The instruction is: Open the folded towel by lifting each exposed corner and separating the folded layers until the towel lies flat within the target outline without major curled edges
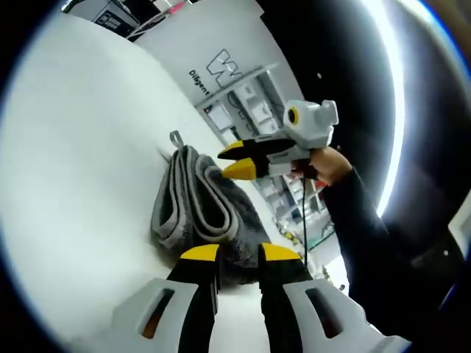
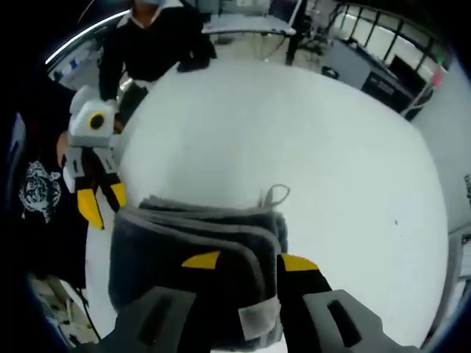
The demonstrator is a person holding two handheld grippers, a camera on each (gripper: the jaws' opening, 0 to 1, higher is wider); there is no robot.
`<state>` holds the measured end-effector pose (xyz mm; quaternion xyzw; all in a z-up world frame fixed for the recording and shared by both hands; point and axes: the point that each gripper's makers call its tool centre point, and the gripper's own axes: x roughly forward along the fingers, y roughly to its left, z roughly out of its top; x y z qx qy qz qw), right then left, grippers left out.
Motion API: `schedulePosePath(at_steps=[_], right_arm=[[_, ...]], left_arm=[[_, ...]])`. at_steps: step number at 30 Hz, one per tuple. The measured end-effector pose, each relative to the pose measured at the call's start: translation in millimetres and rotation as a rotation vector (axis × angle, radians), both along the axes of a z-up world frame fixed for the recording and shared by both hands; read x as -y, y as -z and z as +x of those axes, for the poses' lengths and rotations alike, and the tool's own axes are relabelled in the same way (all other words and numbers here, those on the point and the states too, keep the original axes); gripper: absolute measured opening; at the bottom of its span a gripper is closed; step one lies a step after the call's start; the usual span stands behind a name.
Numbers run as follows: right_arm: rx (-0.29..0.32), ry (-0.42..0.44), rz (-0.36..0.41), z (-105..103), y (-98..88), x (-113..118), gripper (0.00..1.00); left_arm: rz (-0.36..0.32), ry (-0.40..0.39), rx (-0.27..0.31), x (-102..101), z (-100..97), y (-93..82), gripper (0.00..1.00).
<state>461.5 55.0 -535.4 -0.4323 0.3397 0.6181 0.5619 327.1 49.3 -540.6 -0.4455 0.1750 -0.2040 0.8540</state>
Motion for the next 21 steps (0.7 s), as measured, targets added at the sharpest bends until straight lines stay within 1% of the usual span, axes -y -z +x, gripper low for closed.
schedulePosePath(at_steps=[5, 7, 12, 14, 17, 21], right_arm=[[0.013, -0.036, -0.023, -4, 0.1, -6, 0.34], [0.019, -0.052, -0.046, -4, 2.4, -7, 0.35], [0.012, -0.080, -0.083, -5, 11.4, -8, 0.36], [0.010, -0.089, -0.095, -5, 15.0, -7, 0.37], [0.003, -0.089, -0.101, -4, 19.5, -7, 0.37], [-0.006, -0.083, -0.102, -3, 24.5, -7, 0.37]], left_arm=[[0.019, -0.001, 0.001, 0, 1.1, -0.7, 0.21], [0.024, -0.001, -0.002, -1, 1.7, 0.6, 0.21], [0.027, -0.012, -0.009, -4, 4.5, 2.0, 0.16], [0.027, -0.012, -0.009, -5, 5.4, 2.0, 0.15], [0.032, -0.004, -0.008, -5, 6.3, 2.7, 0.14], [0.035, -0.010, -0.007, -7, 8.5, 2.9, 0.09]])
